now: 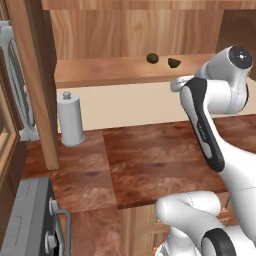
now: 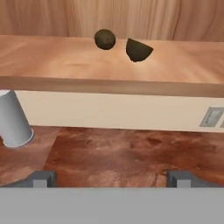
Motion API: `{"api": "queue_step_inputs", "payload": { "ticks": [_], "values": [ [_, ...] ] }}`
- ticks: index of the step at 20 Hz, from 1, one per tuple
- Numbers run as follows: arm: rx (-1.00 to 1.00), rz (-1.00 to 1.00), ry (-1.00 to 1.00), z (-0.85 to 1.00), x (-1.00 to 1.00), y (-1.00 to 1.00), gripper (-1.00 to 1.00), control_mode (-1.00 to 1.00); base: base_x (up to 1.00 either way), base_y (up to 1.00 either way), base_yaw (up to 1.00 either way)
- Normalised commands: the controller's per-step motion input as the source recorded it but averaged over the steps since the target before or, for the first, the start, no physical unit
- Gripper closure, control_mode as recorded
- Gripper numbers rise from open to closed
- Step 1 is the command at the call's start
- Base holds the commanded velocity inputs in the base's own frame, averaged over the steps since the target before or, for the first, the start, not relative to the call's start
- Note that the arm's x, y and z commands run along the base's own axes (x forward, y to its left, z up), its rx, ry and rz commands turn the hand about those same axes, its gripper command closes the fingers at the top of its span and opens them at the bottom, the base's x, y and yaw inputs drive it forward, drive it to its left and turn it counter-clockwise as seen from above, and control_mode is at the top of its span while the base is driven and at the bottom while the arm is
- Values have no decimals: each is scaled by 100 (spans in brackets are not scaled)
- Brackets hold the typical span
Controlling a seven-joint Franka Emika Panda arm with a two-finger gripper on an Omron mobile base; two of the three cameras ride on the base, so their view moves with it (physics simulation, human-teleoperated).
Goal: Pick the kiwis from the cabinet and place them in one bowl. Pick the tangerine from the sink and place it in the other bowl.
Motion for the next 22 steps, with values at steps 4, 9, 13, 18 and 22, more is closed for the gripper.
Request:
{"api": "queue_step_inputs", "payload": {
  "ticks": [4,9,13,18,22],
  "values": [
    [0,-5,-8,37,26,0,-100,-100,0,0,0],
    [0,-6,-8,38,41,0,-100,-100,0,0,0],
    [0,-6,-4,21,49,0,-100,-100,0,0,0],
    [0,-1,-3,3,50,-8,-100,-100,0,0,0],
    [0,0,-2,0,48,-14,-100,-100,0,0,0]
  ]
}}
